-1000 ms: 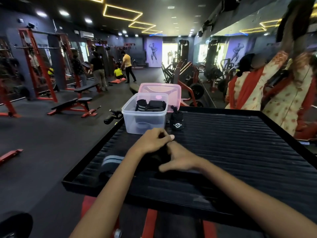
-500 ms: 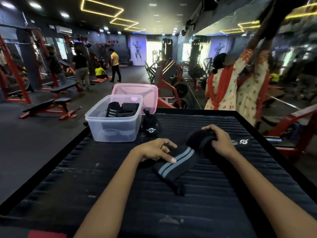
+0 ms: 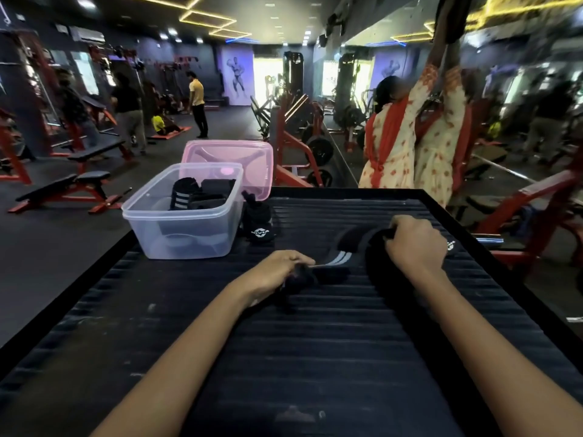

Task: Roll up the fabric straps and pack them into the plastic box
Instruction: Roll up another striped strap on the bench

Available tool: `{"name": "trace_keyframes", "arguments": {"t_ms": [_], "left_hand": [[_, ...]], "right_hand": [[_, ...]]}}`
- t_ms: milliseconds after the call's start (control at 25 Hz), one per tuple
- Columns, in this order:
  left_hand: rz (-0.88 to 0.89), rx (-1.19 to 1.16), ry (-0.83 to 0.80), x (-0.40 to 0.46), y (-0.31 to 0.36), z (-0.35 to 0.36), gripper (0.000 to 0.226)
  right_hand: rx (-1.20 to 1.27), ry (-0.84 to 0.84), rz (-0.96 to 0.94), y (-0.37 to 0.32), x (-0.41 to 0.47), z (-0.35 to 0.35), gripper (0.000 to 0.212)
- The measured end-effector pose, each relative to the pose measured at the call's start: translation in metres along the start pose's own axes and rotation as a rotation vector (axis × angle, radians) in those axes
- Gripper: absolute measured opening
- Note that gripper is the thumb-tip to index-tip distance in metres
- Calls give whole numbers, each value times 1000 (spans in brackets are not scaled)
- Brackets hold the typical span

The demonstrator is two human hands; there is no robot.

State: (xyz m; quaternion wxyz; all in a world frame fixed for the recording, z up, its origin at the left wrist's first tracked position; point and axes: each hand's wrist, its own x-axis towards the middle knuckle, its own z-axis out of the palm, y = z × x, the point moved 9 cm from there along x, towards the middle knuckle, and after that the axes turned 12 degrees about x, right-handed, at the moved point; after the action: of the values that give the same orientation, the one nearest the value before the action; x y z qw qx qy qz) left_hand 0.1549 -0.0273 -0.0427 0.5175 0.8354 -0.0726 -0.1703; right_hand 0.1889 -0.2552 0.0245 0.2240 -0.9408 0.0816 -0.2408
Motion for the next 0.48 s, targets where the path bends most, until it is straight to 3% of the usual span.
{"name": "trace_keyframes", "arguments": {"t_ms": [80, 160, 240, 320, 400, 480], "left_hand": [[-56, -106, -117, -9, 5, 23, 35], [-48, -161, -303, -19, 10, 50, 31], [-60, -278, -437, -23, 11, 64, 28], [-65, -410, -534, -23, 11, 70, 39], [-32, -452, -604, -23, 12, 74, 52], [5, -460, -595, -21, 14, 75, 36]], "right_hand": [[68, 123, -72, -12, -4, -13, 14], [206, 135, -204, -28, -12, -9, 16], [407, -3, -258, -36, -15, 12, 13], [582, -178, -221, -38, -17, 33, 18], [585, -311, -263, -42, -21, 44, 25], [592, -434, -272, -45, -28, 51, 32]]}}
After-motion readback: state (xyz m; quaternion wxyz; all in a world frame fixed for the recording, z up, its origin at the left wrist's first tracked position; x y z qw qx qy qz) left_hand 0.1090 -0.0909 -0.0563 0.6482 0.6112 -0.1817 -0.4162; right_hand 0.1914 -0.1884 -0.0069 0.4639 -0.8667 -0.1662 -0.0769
